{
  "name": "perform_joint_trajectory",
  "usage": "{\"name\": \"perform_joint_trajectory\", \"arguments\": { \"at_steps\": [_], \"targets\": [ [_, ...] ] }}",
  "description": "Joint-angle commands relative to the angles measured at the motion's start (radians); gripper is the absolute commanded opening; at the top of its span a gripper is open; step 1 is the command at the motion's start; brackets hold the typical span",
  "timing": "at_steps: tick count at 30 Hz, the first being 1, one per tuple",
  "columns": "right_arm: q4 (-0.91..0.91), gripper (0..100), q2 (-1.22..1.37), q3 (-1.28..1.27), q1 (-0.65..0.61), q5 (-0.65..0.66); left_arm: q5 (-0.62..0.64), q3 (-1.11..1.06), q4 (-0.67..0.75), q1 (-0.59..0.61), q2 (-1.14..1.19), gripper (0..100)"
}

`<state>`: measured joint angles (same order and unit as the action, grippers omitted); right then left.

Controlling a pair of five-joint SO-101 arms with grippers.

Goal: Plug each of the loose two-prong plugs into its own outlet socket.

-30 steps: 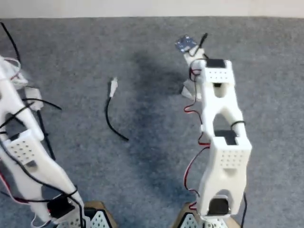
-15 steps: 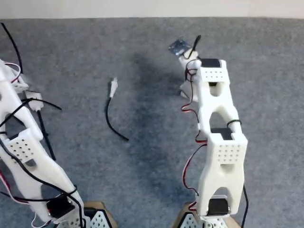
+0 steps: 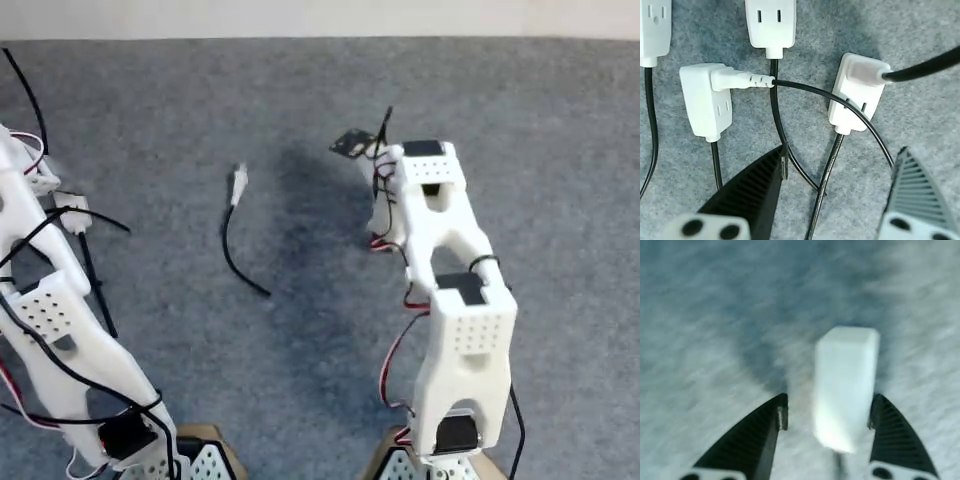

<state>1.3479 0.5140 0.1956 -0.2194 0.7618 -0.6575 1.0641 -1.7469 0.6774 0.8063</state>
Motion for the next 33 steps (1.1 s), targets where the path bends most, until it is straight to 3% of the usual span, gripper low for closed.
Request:
{"name": "perform_joint_trajectory", "arguments": {
  "at_steps": [1,7,11,23,33],
  "targets": [
    [0.058,25.0,-0.222,-0.12,-0.073,0.012,-0.012,0.035,0.017,-0.022,-0.012,33],
    [0.044,24.9,-0.51,-0.417,-0.228,0.006,-0.009,0.033,0.015,-0.031,-0.012,33],
    [-0.062,24.9,-0.598,-0.53,-0.219,-0.029,-0.009,0.033,0.015,-0.025,-0.012,33],
    [-0.251,24.9,-0.286,-0.387,-0.008,-0.043,-0.009,0.03,0.015,-0.028,-0.012,33],
    [-0.252,22.4,-0.148,-0.266,-0.001,-0.101,-0.009,0.03,0.015,-0.028,-0.01,33]
  ]
}}
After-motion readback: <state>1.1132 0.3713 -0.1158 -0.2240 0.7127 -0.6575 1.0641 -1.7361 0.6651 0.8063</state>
